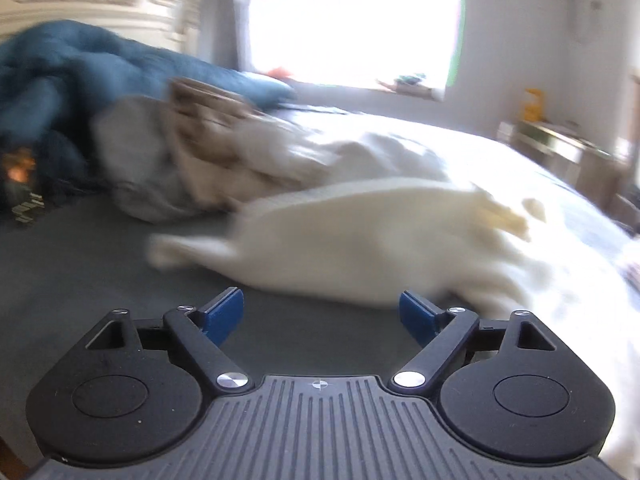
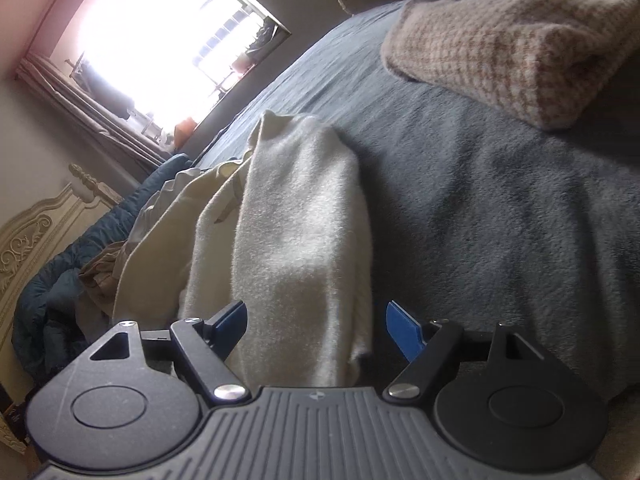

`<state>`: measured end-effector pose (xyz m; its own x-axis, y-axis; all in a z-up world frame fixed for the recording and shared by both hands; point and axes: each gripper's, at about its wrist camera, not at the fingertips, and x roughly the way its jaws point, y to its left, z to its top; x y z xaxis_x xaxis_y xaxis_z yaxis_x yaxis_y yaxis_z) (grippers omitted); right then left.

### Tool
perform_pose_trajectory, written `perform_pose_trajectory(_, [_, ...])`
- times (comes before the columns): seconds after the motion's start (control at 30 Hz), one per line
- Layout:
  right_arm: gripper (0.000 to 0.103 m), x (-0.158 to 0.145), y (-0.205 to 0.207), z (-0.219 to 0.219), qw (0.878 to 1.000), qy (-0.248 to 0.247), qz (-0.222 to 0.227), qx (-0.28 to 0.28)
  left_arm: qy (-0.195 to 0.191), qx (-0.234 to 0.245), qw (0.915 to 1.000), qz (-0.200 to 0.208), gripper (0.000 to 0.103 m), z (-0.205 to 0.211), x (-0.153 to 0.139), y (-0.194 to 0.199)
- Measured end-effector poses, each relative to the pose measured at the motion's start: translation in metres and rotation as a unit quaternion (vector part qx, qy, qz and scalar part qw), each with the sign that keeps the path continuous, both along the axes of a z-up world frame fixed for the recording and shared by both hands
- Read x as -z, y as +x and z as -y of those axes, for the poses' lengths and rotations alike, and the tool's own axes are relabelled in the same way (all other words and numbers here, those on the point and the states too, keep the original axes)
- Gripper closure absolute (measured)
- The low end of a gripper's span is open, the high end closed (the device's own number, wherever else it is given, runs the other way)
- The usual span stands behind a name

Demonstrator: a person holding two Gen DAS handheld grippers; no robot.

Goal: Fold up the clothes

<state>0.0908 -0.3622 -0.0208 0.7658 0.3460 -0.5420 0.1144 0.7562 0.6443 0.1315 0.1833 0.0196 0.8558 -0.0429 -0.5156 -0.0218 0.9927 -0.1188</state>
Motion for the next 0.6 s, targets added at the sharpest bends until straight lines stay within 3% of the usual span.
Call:
perform_pose_trajectory(0.1, [0.023,-0.003,-0.013,-0.010,0.998,-0.050,0.030,-0.015,-0.020,0.068,0.9974,-0.015,0.017,0.043,0.012,-0.015])
perform_pose_trajectory(0.2, [0.023,-0.012,-0.030,-0.039,0.984,-0.135,0.091,-0.079,-0.023,0.127,0.9913,-0.025,0.017,0.087,0.026,-0.029])
perform_pose_trajectory(0.27, [0.024,-0.011,-0.040,-0.062,0.965,-0.196,0.121,-0.125,-0.002,0.139,0.9900,-0.025,0.017,0.107,0.033,-0.032])
perform_pose_trajectory(0.43, [0.027,0.005,-0.052,-0.117,0.901,-0.351,0.162,-0.199,0.052,0.162,0.9852,-0.024,0.017,0.153,0.051,-0.036])
perform_pose_trajectory(0.6, [0.043,0.026,-0.041,-0.139,0.869,-0.420,0.146,-0.217,0.091,0.175,0.9799,-0.029,0.017,0.184,0.065,-0.038])
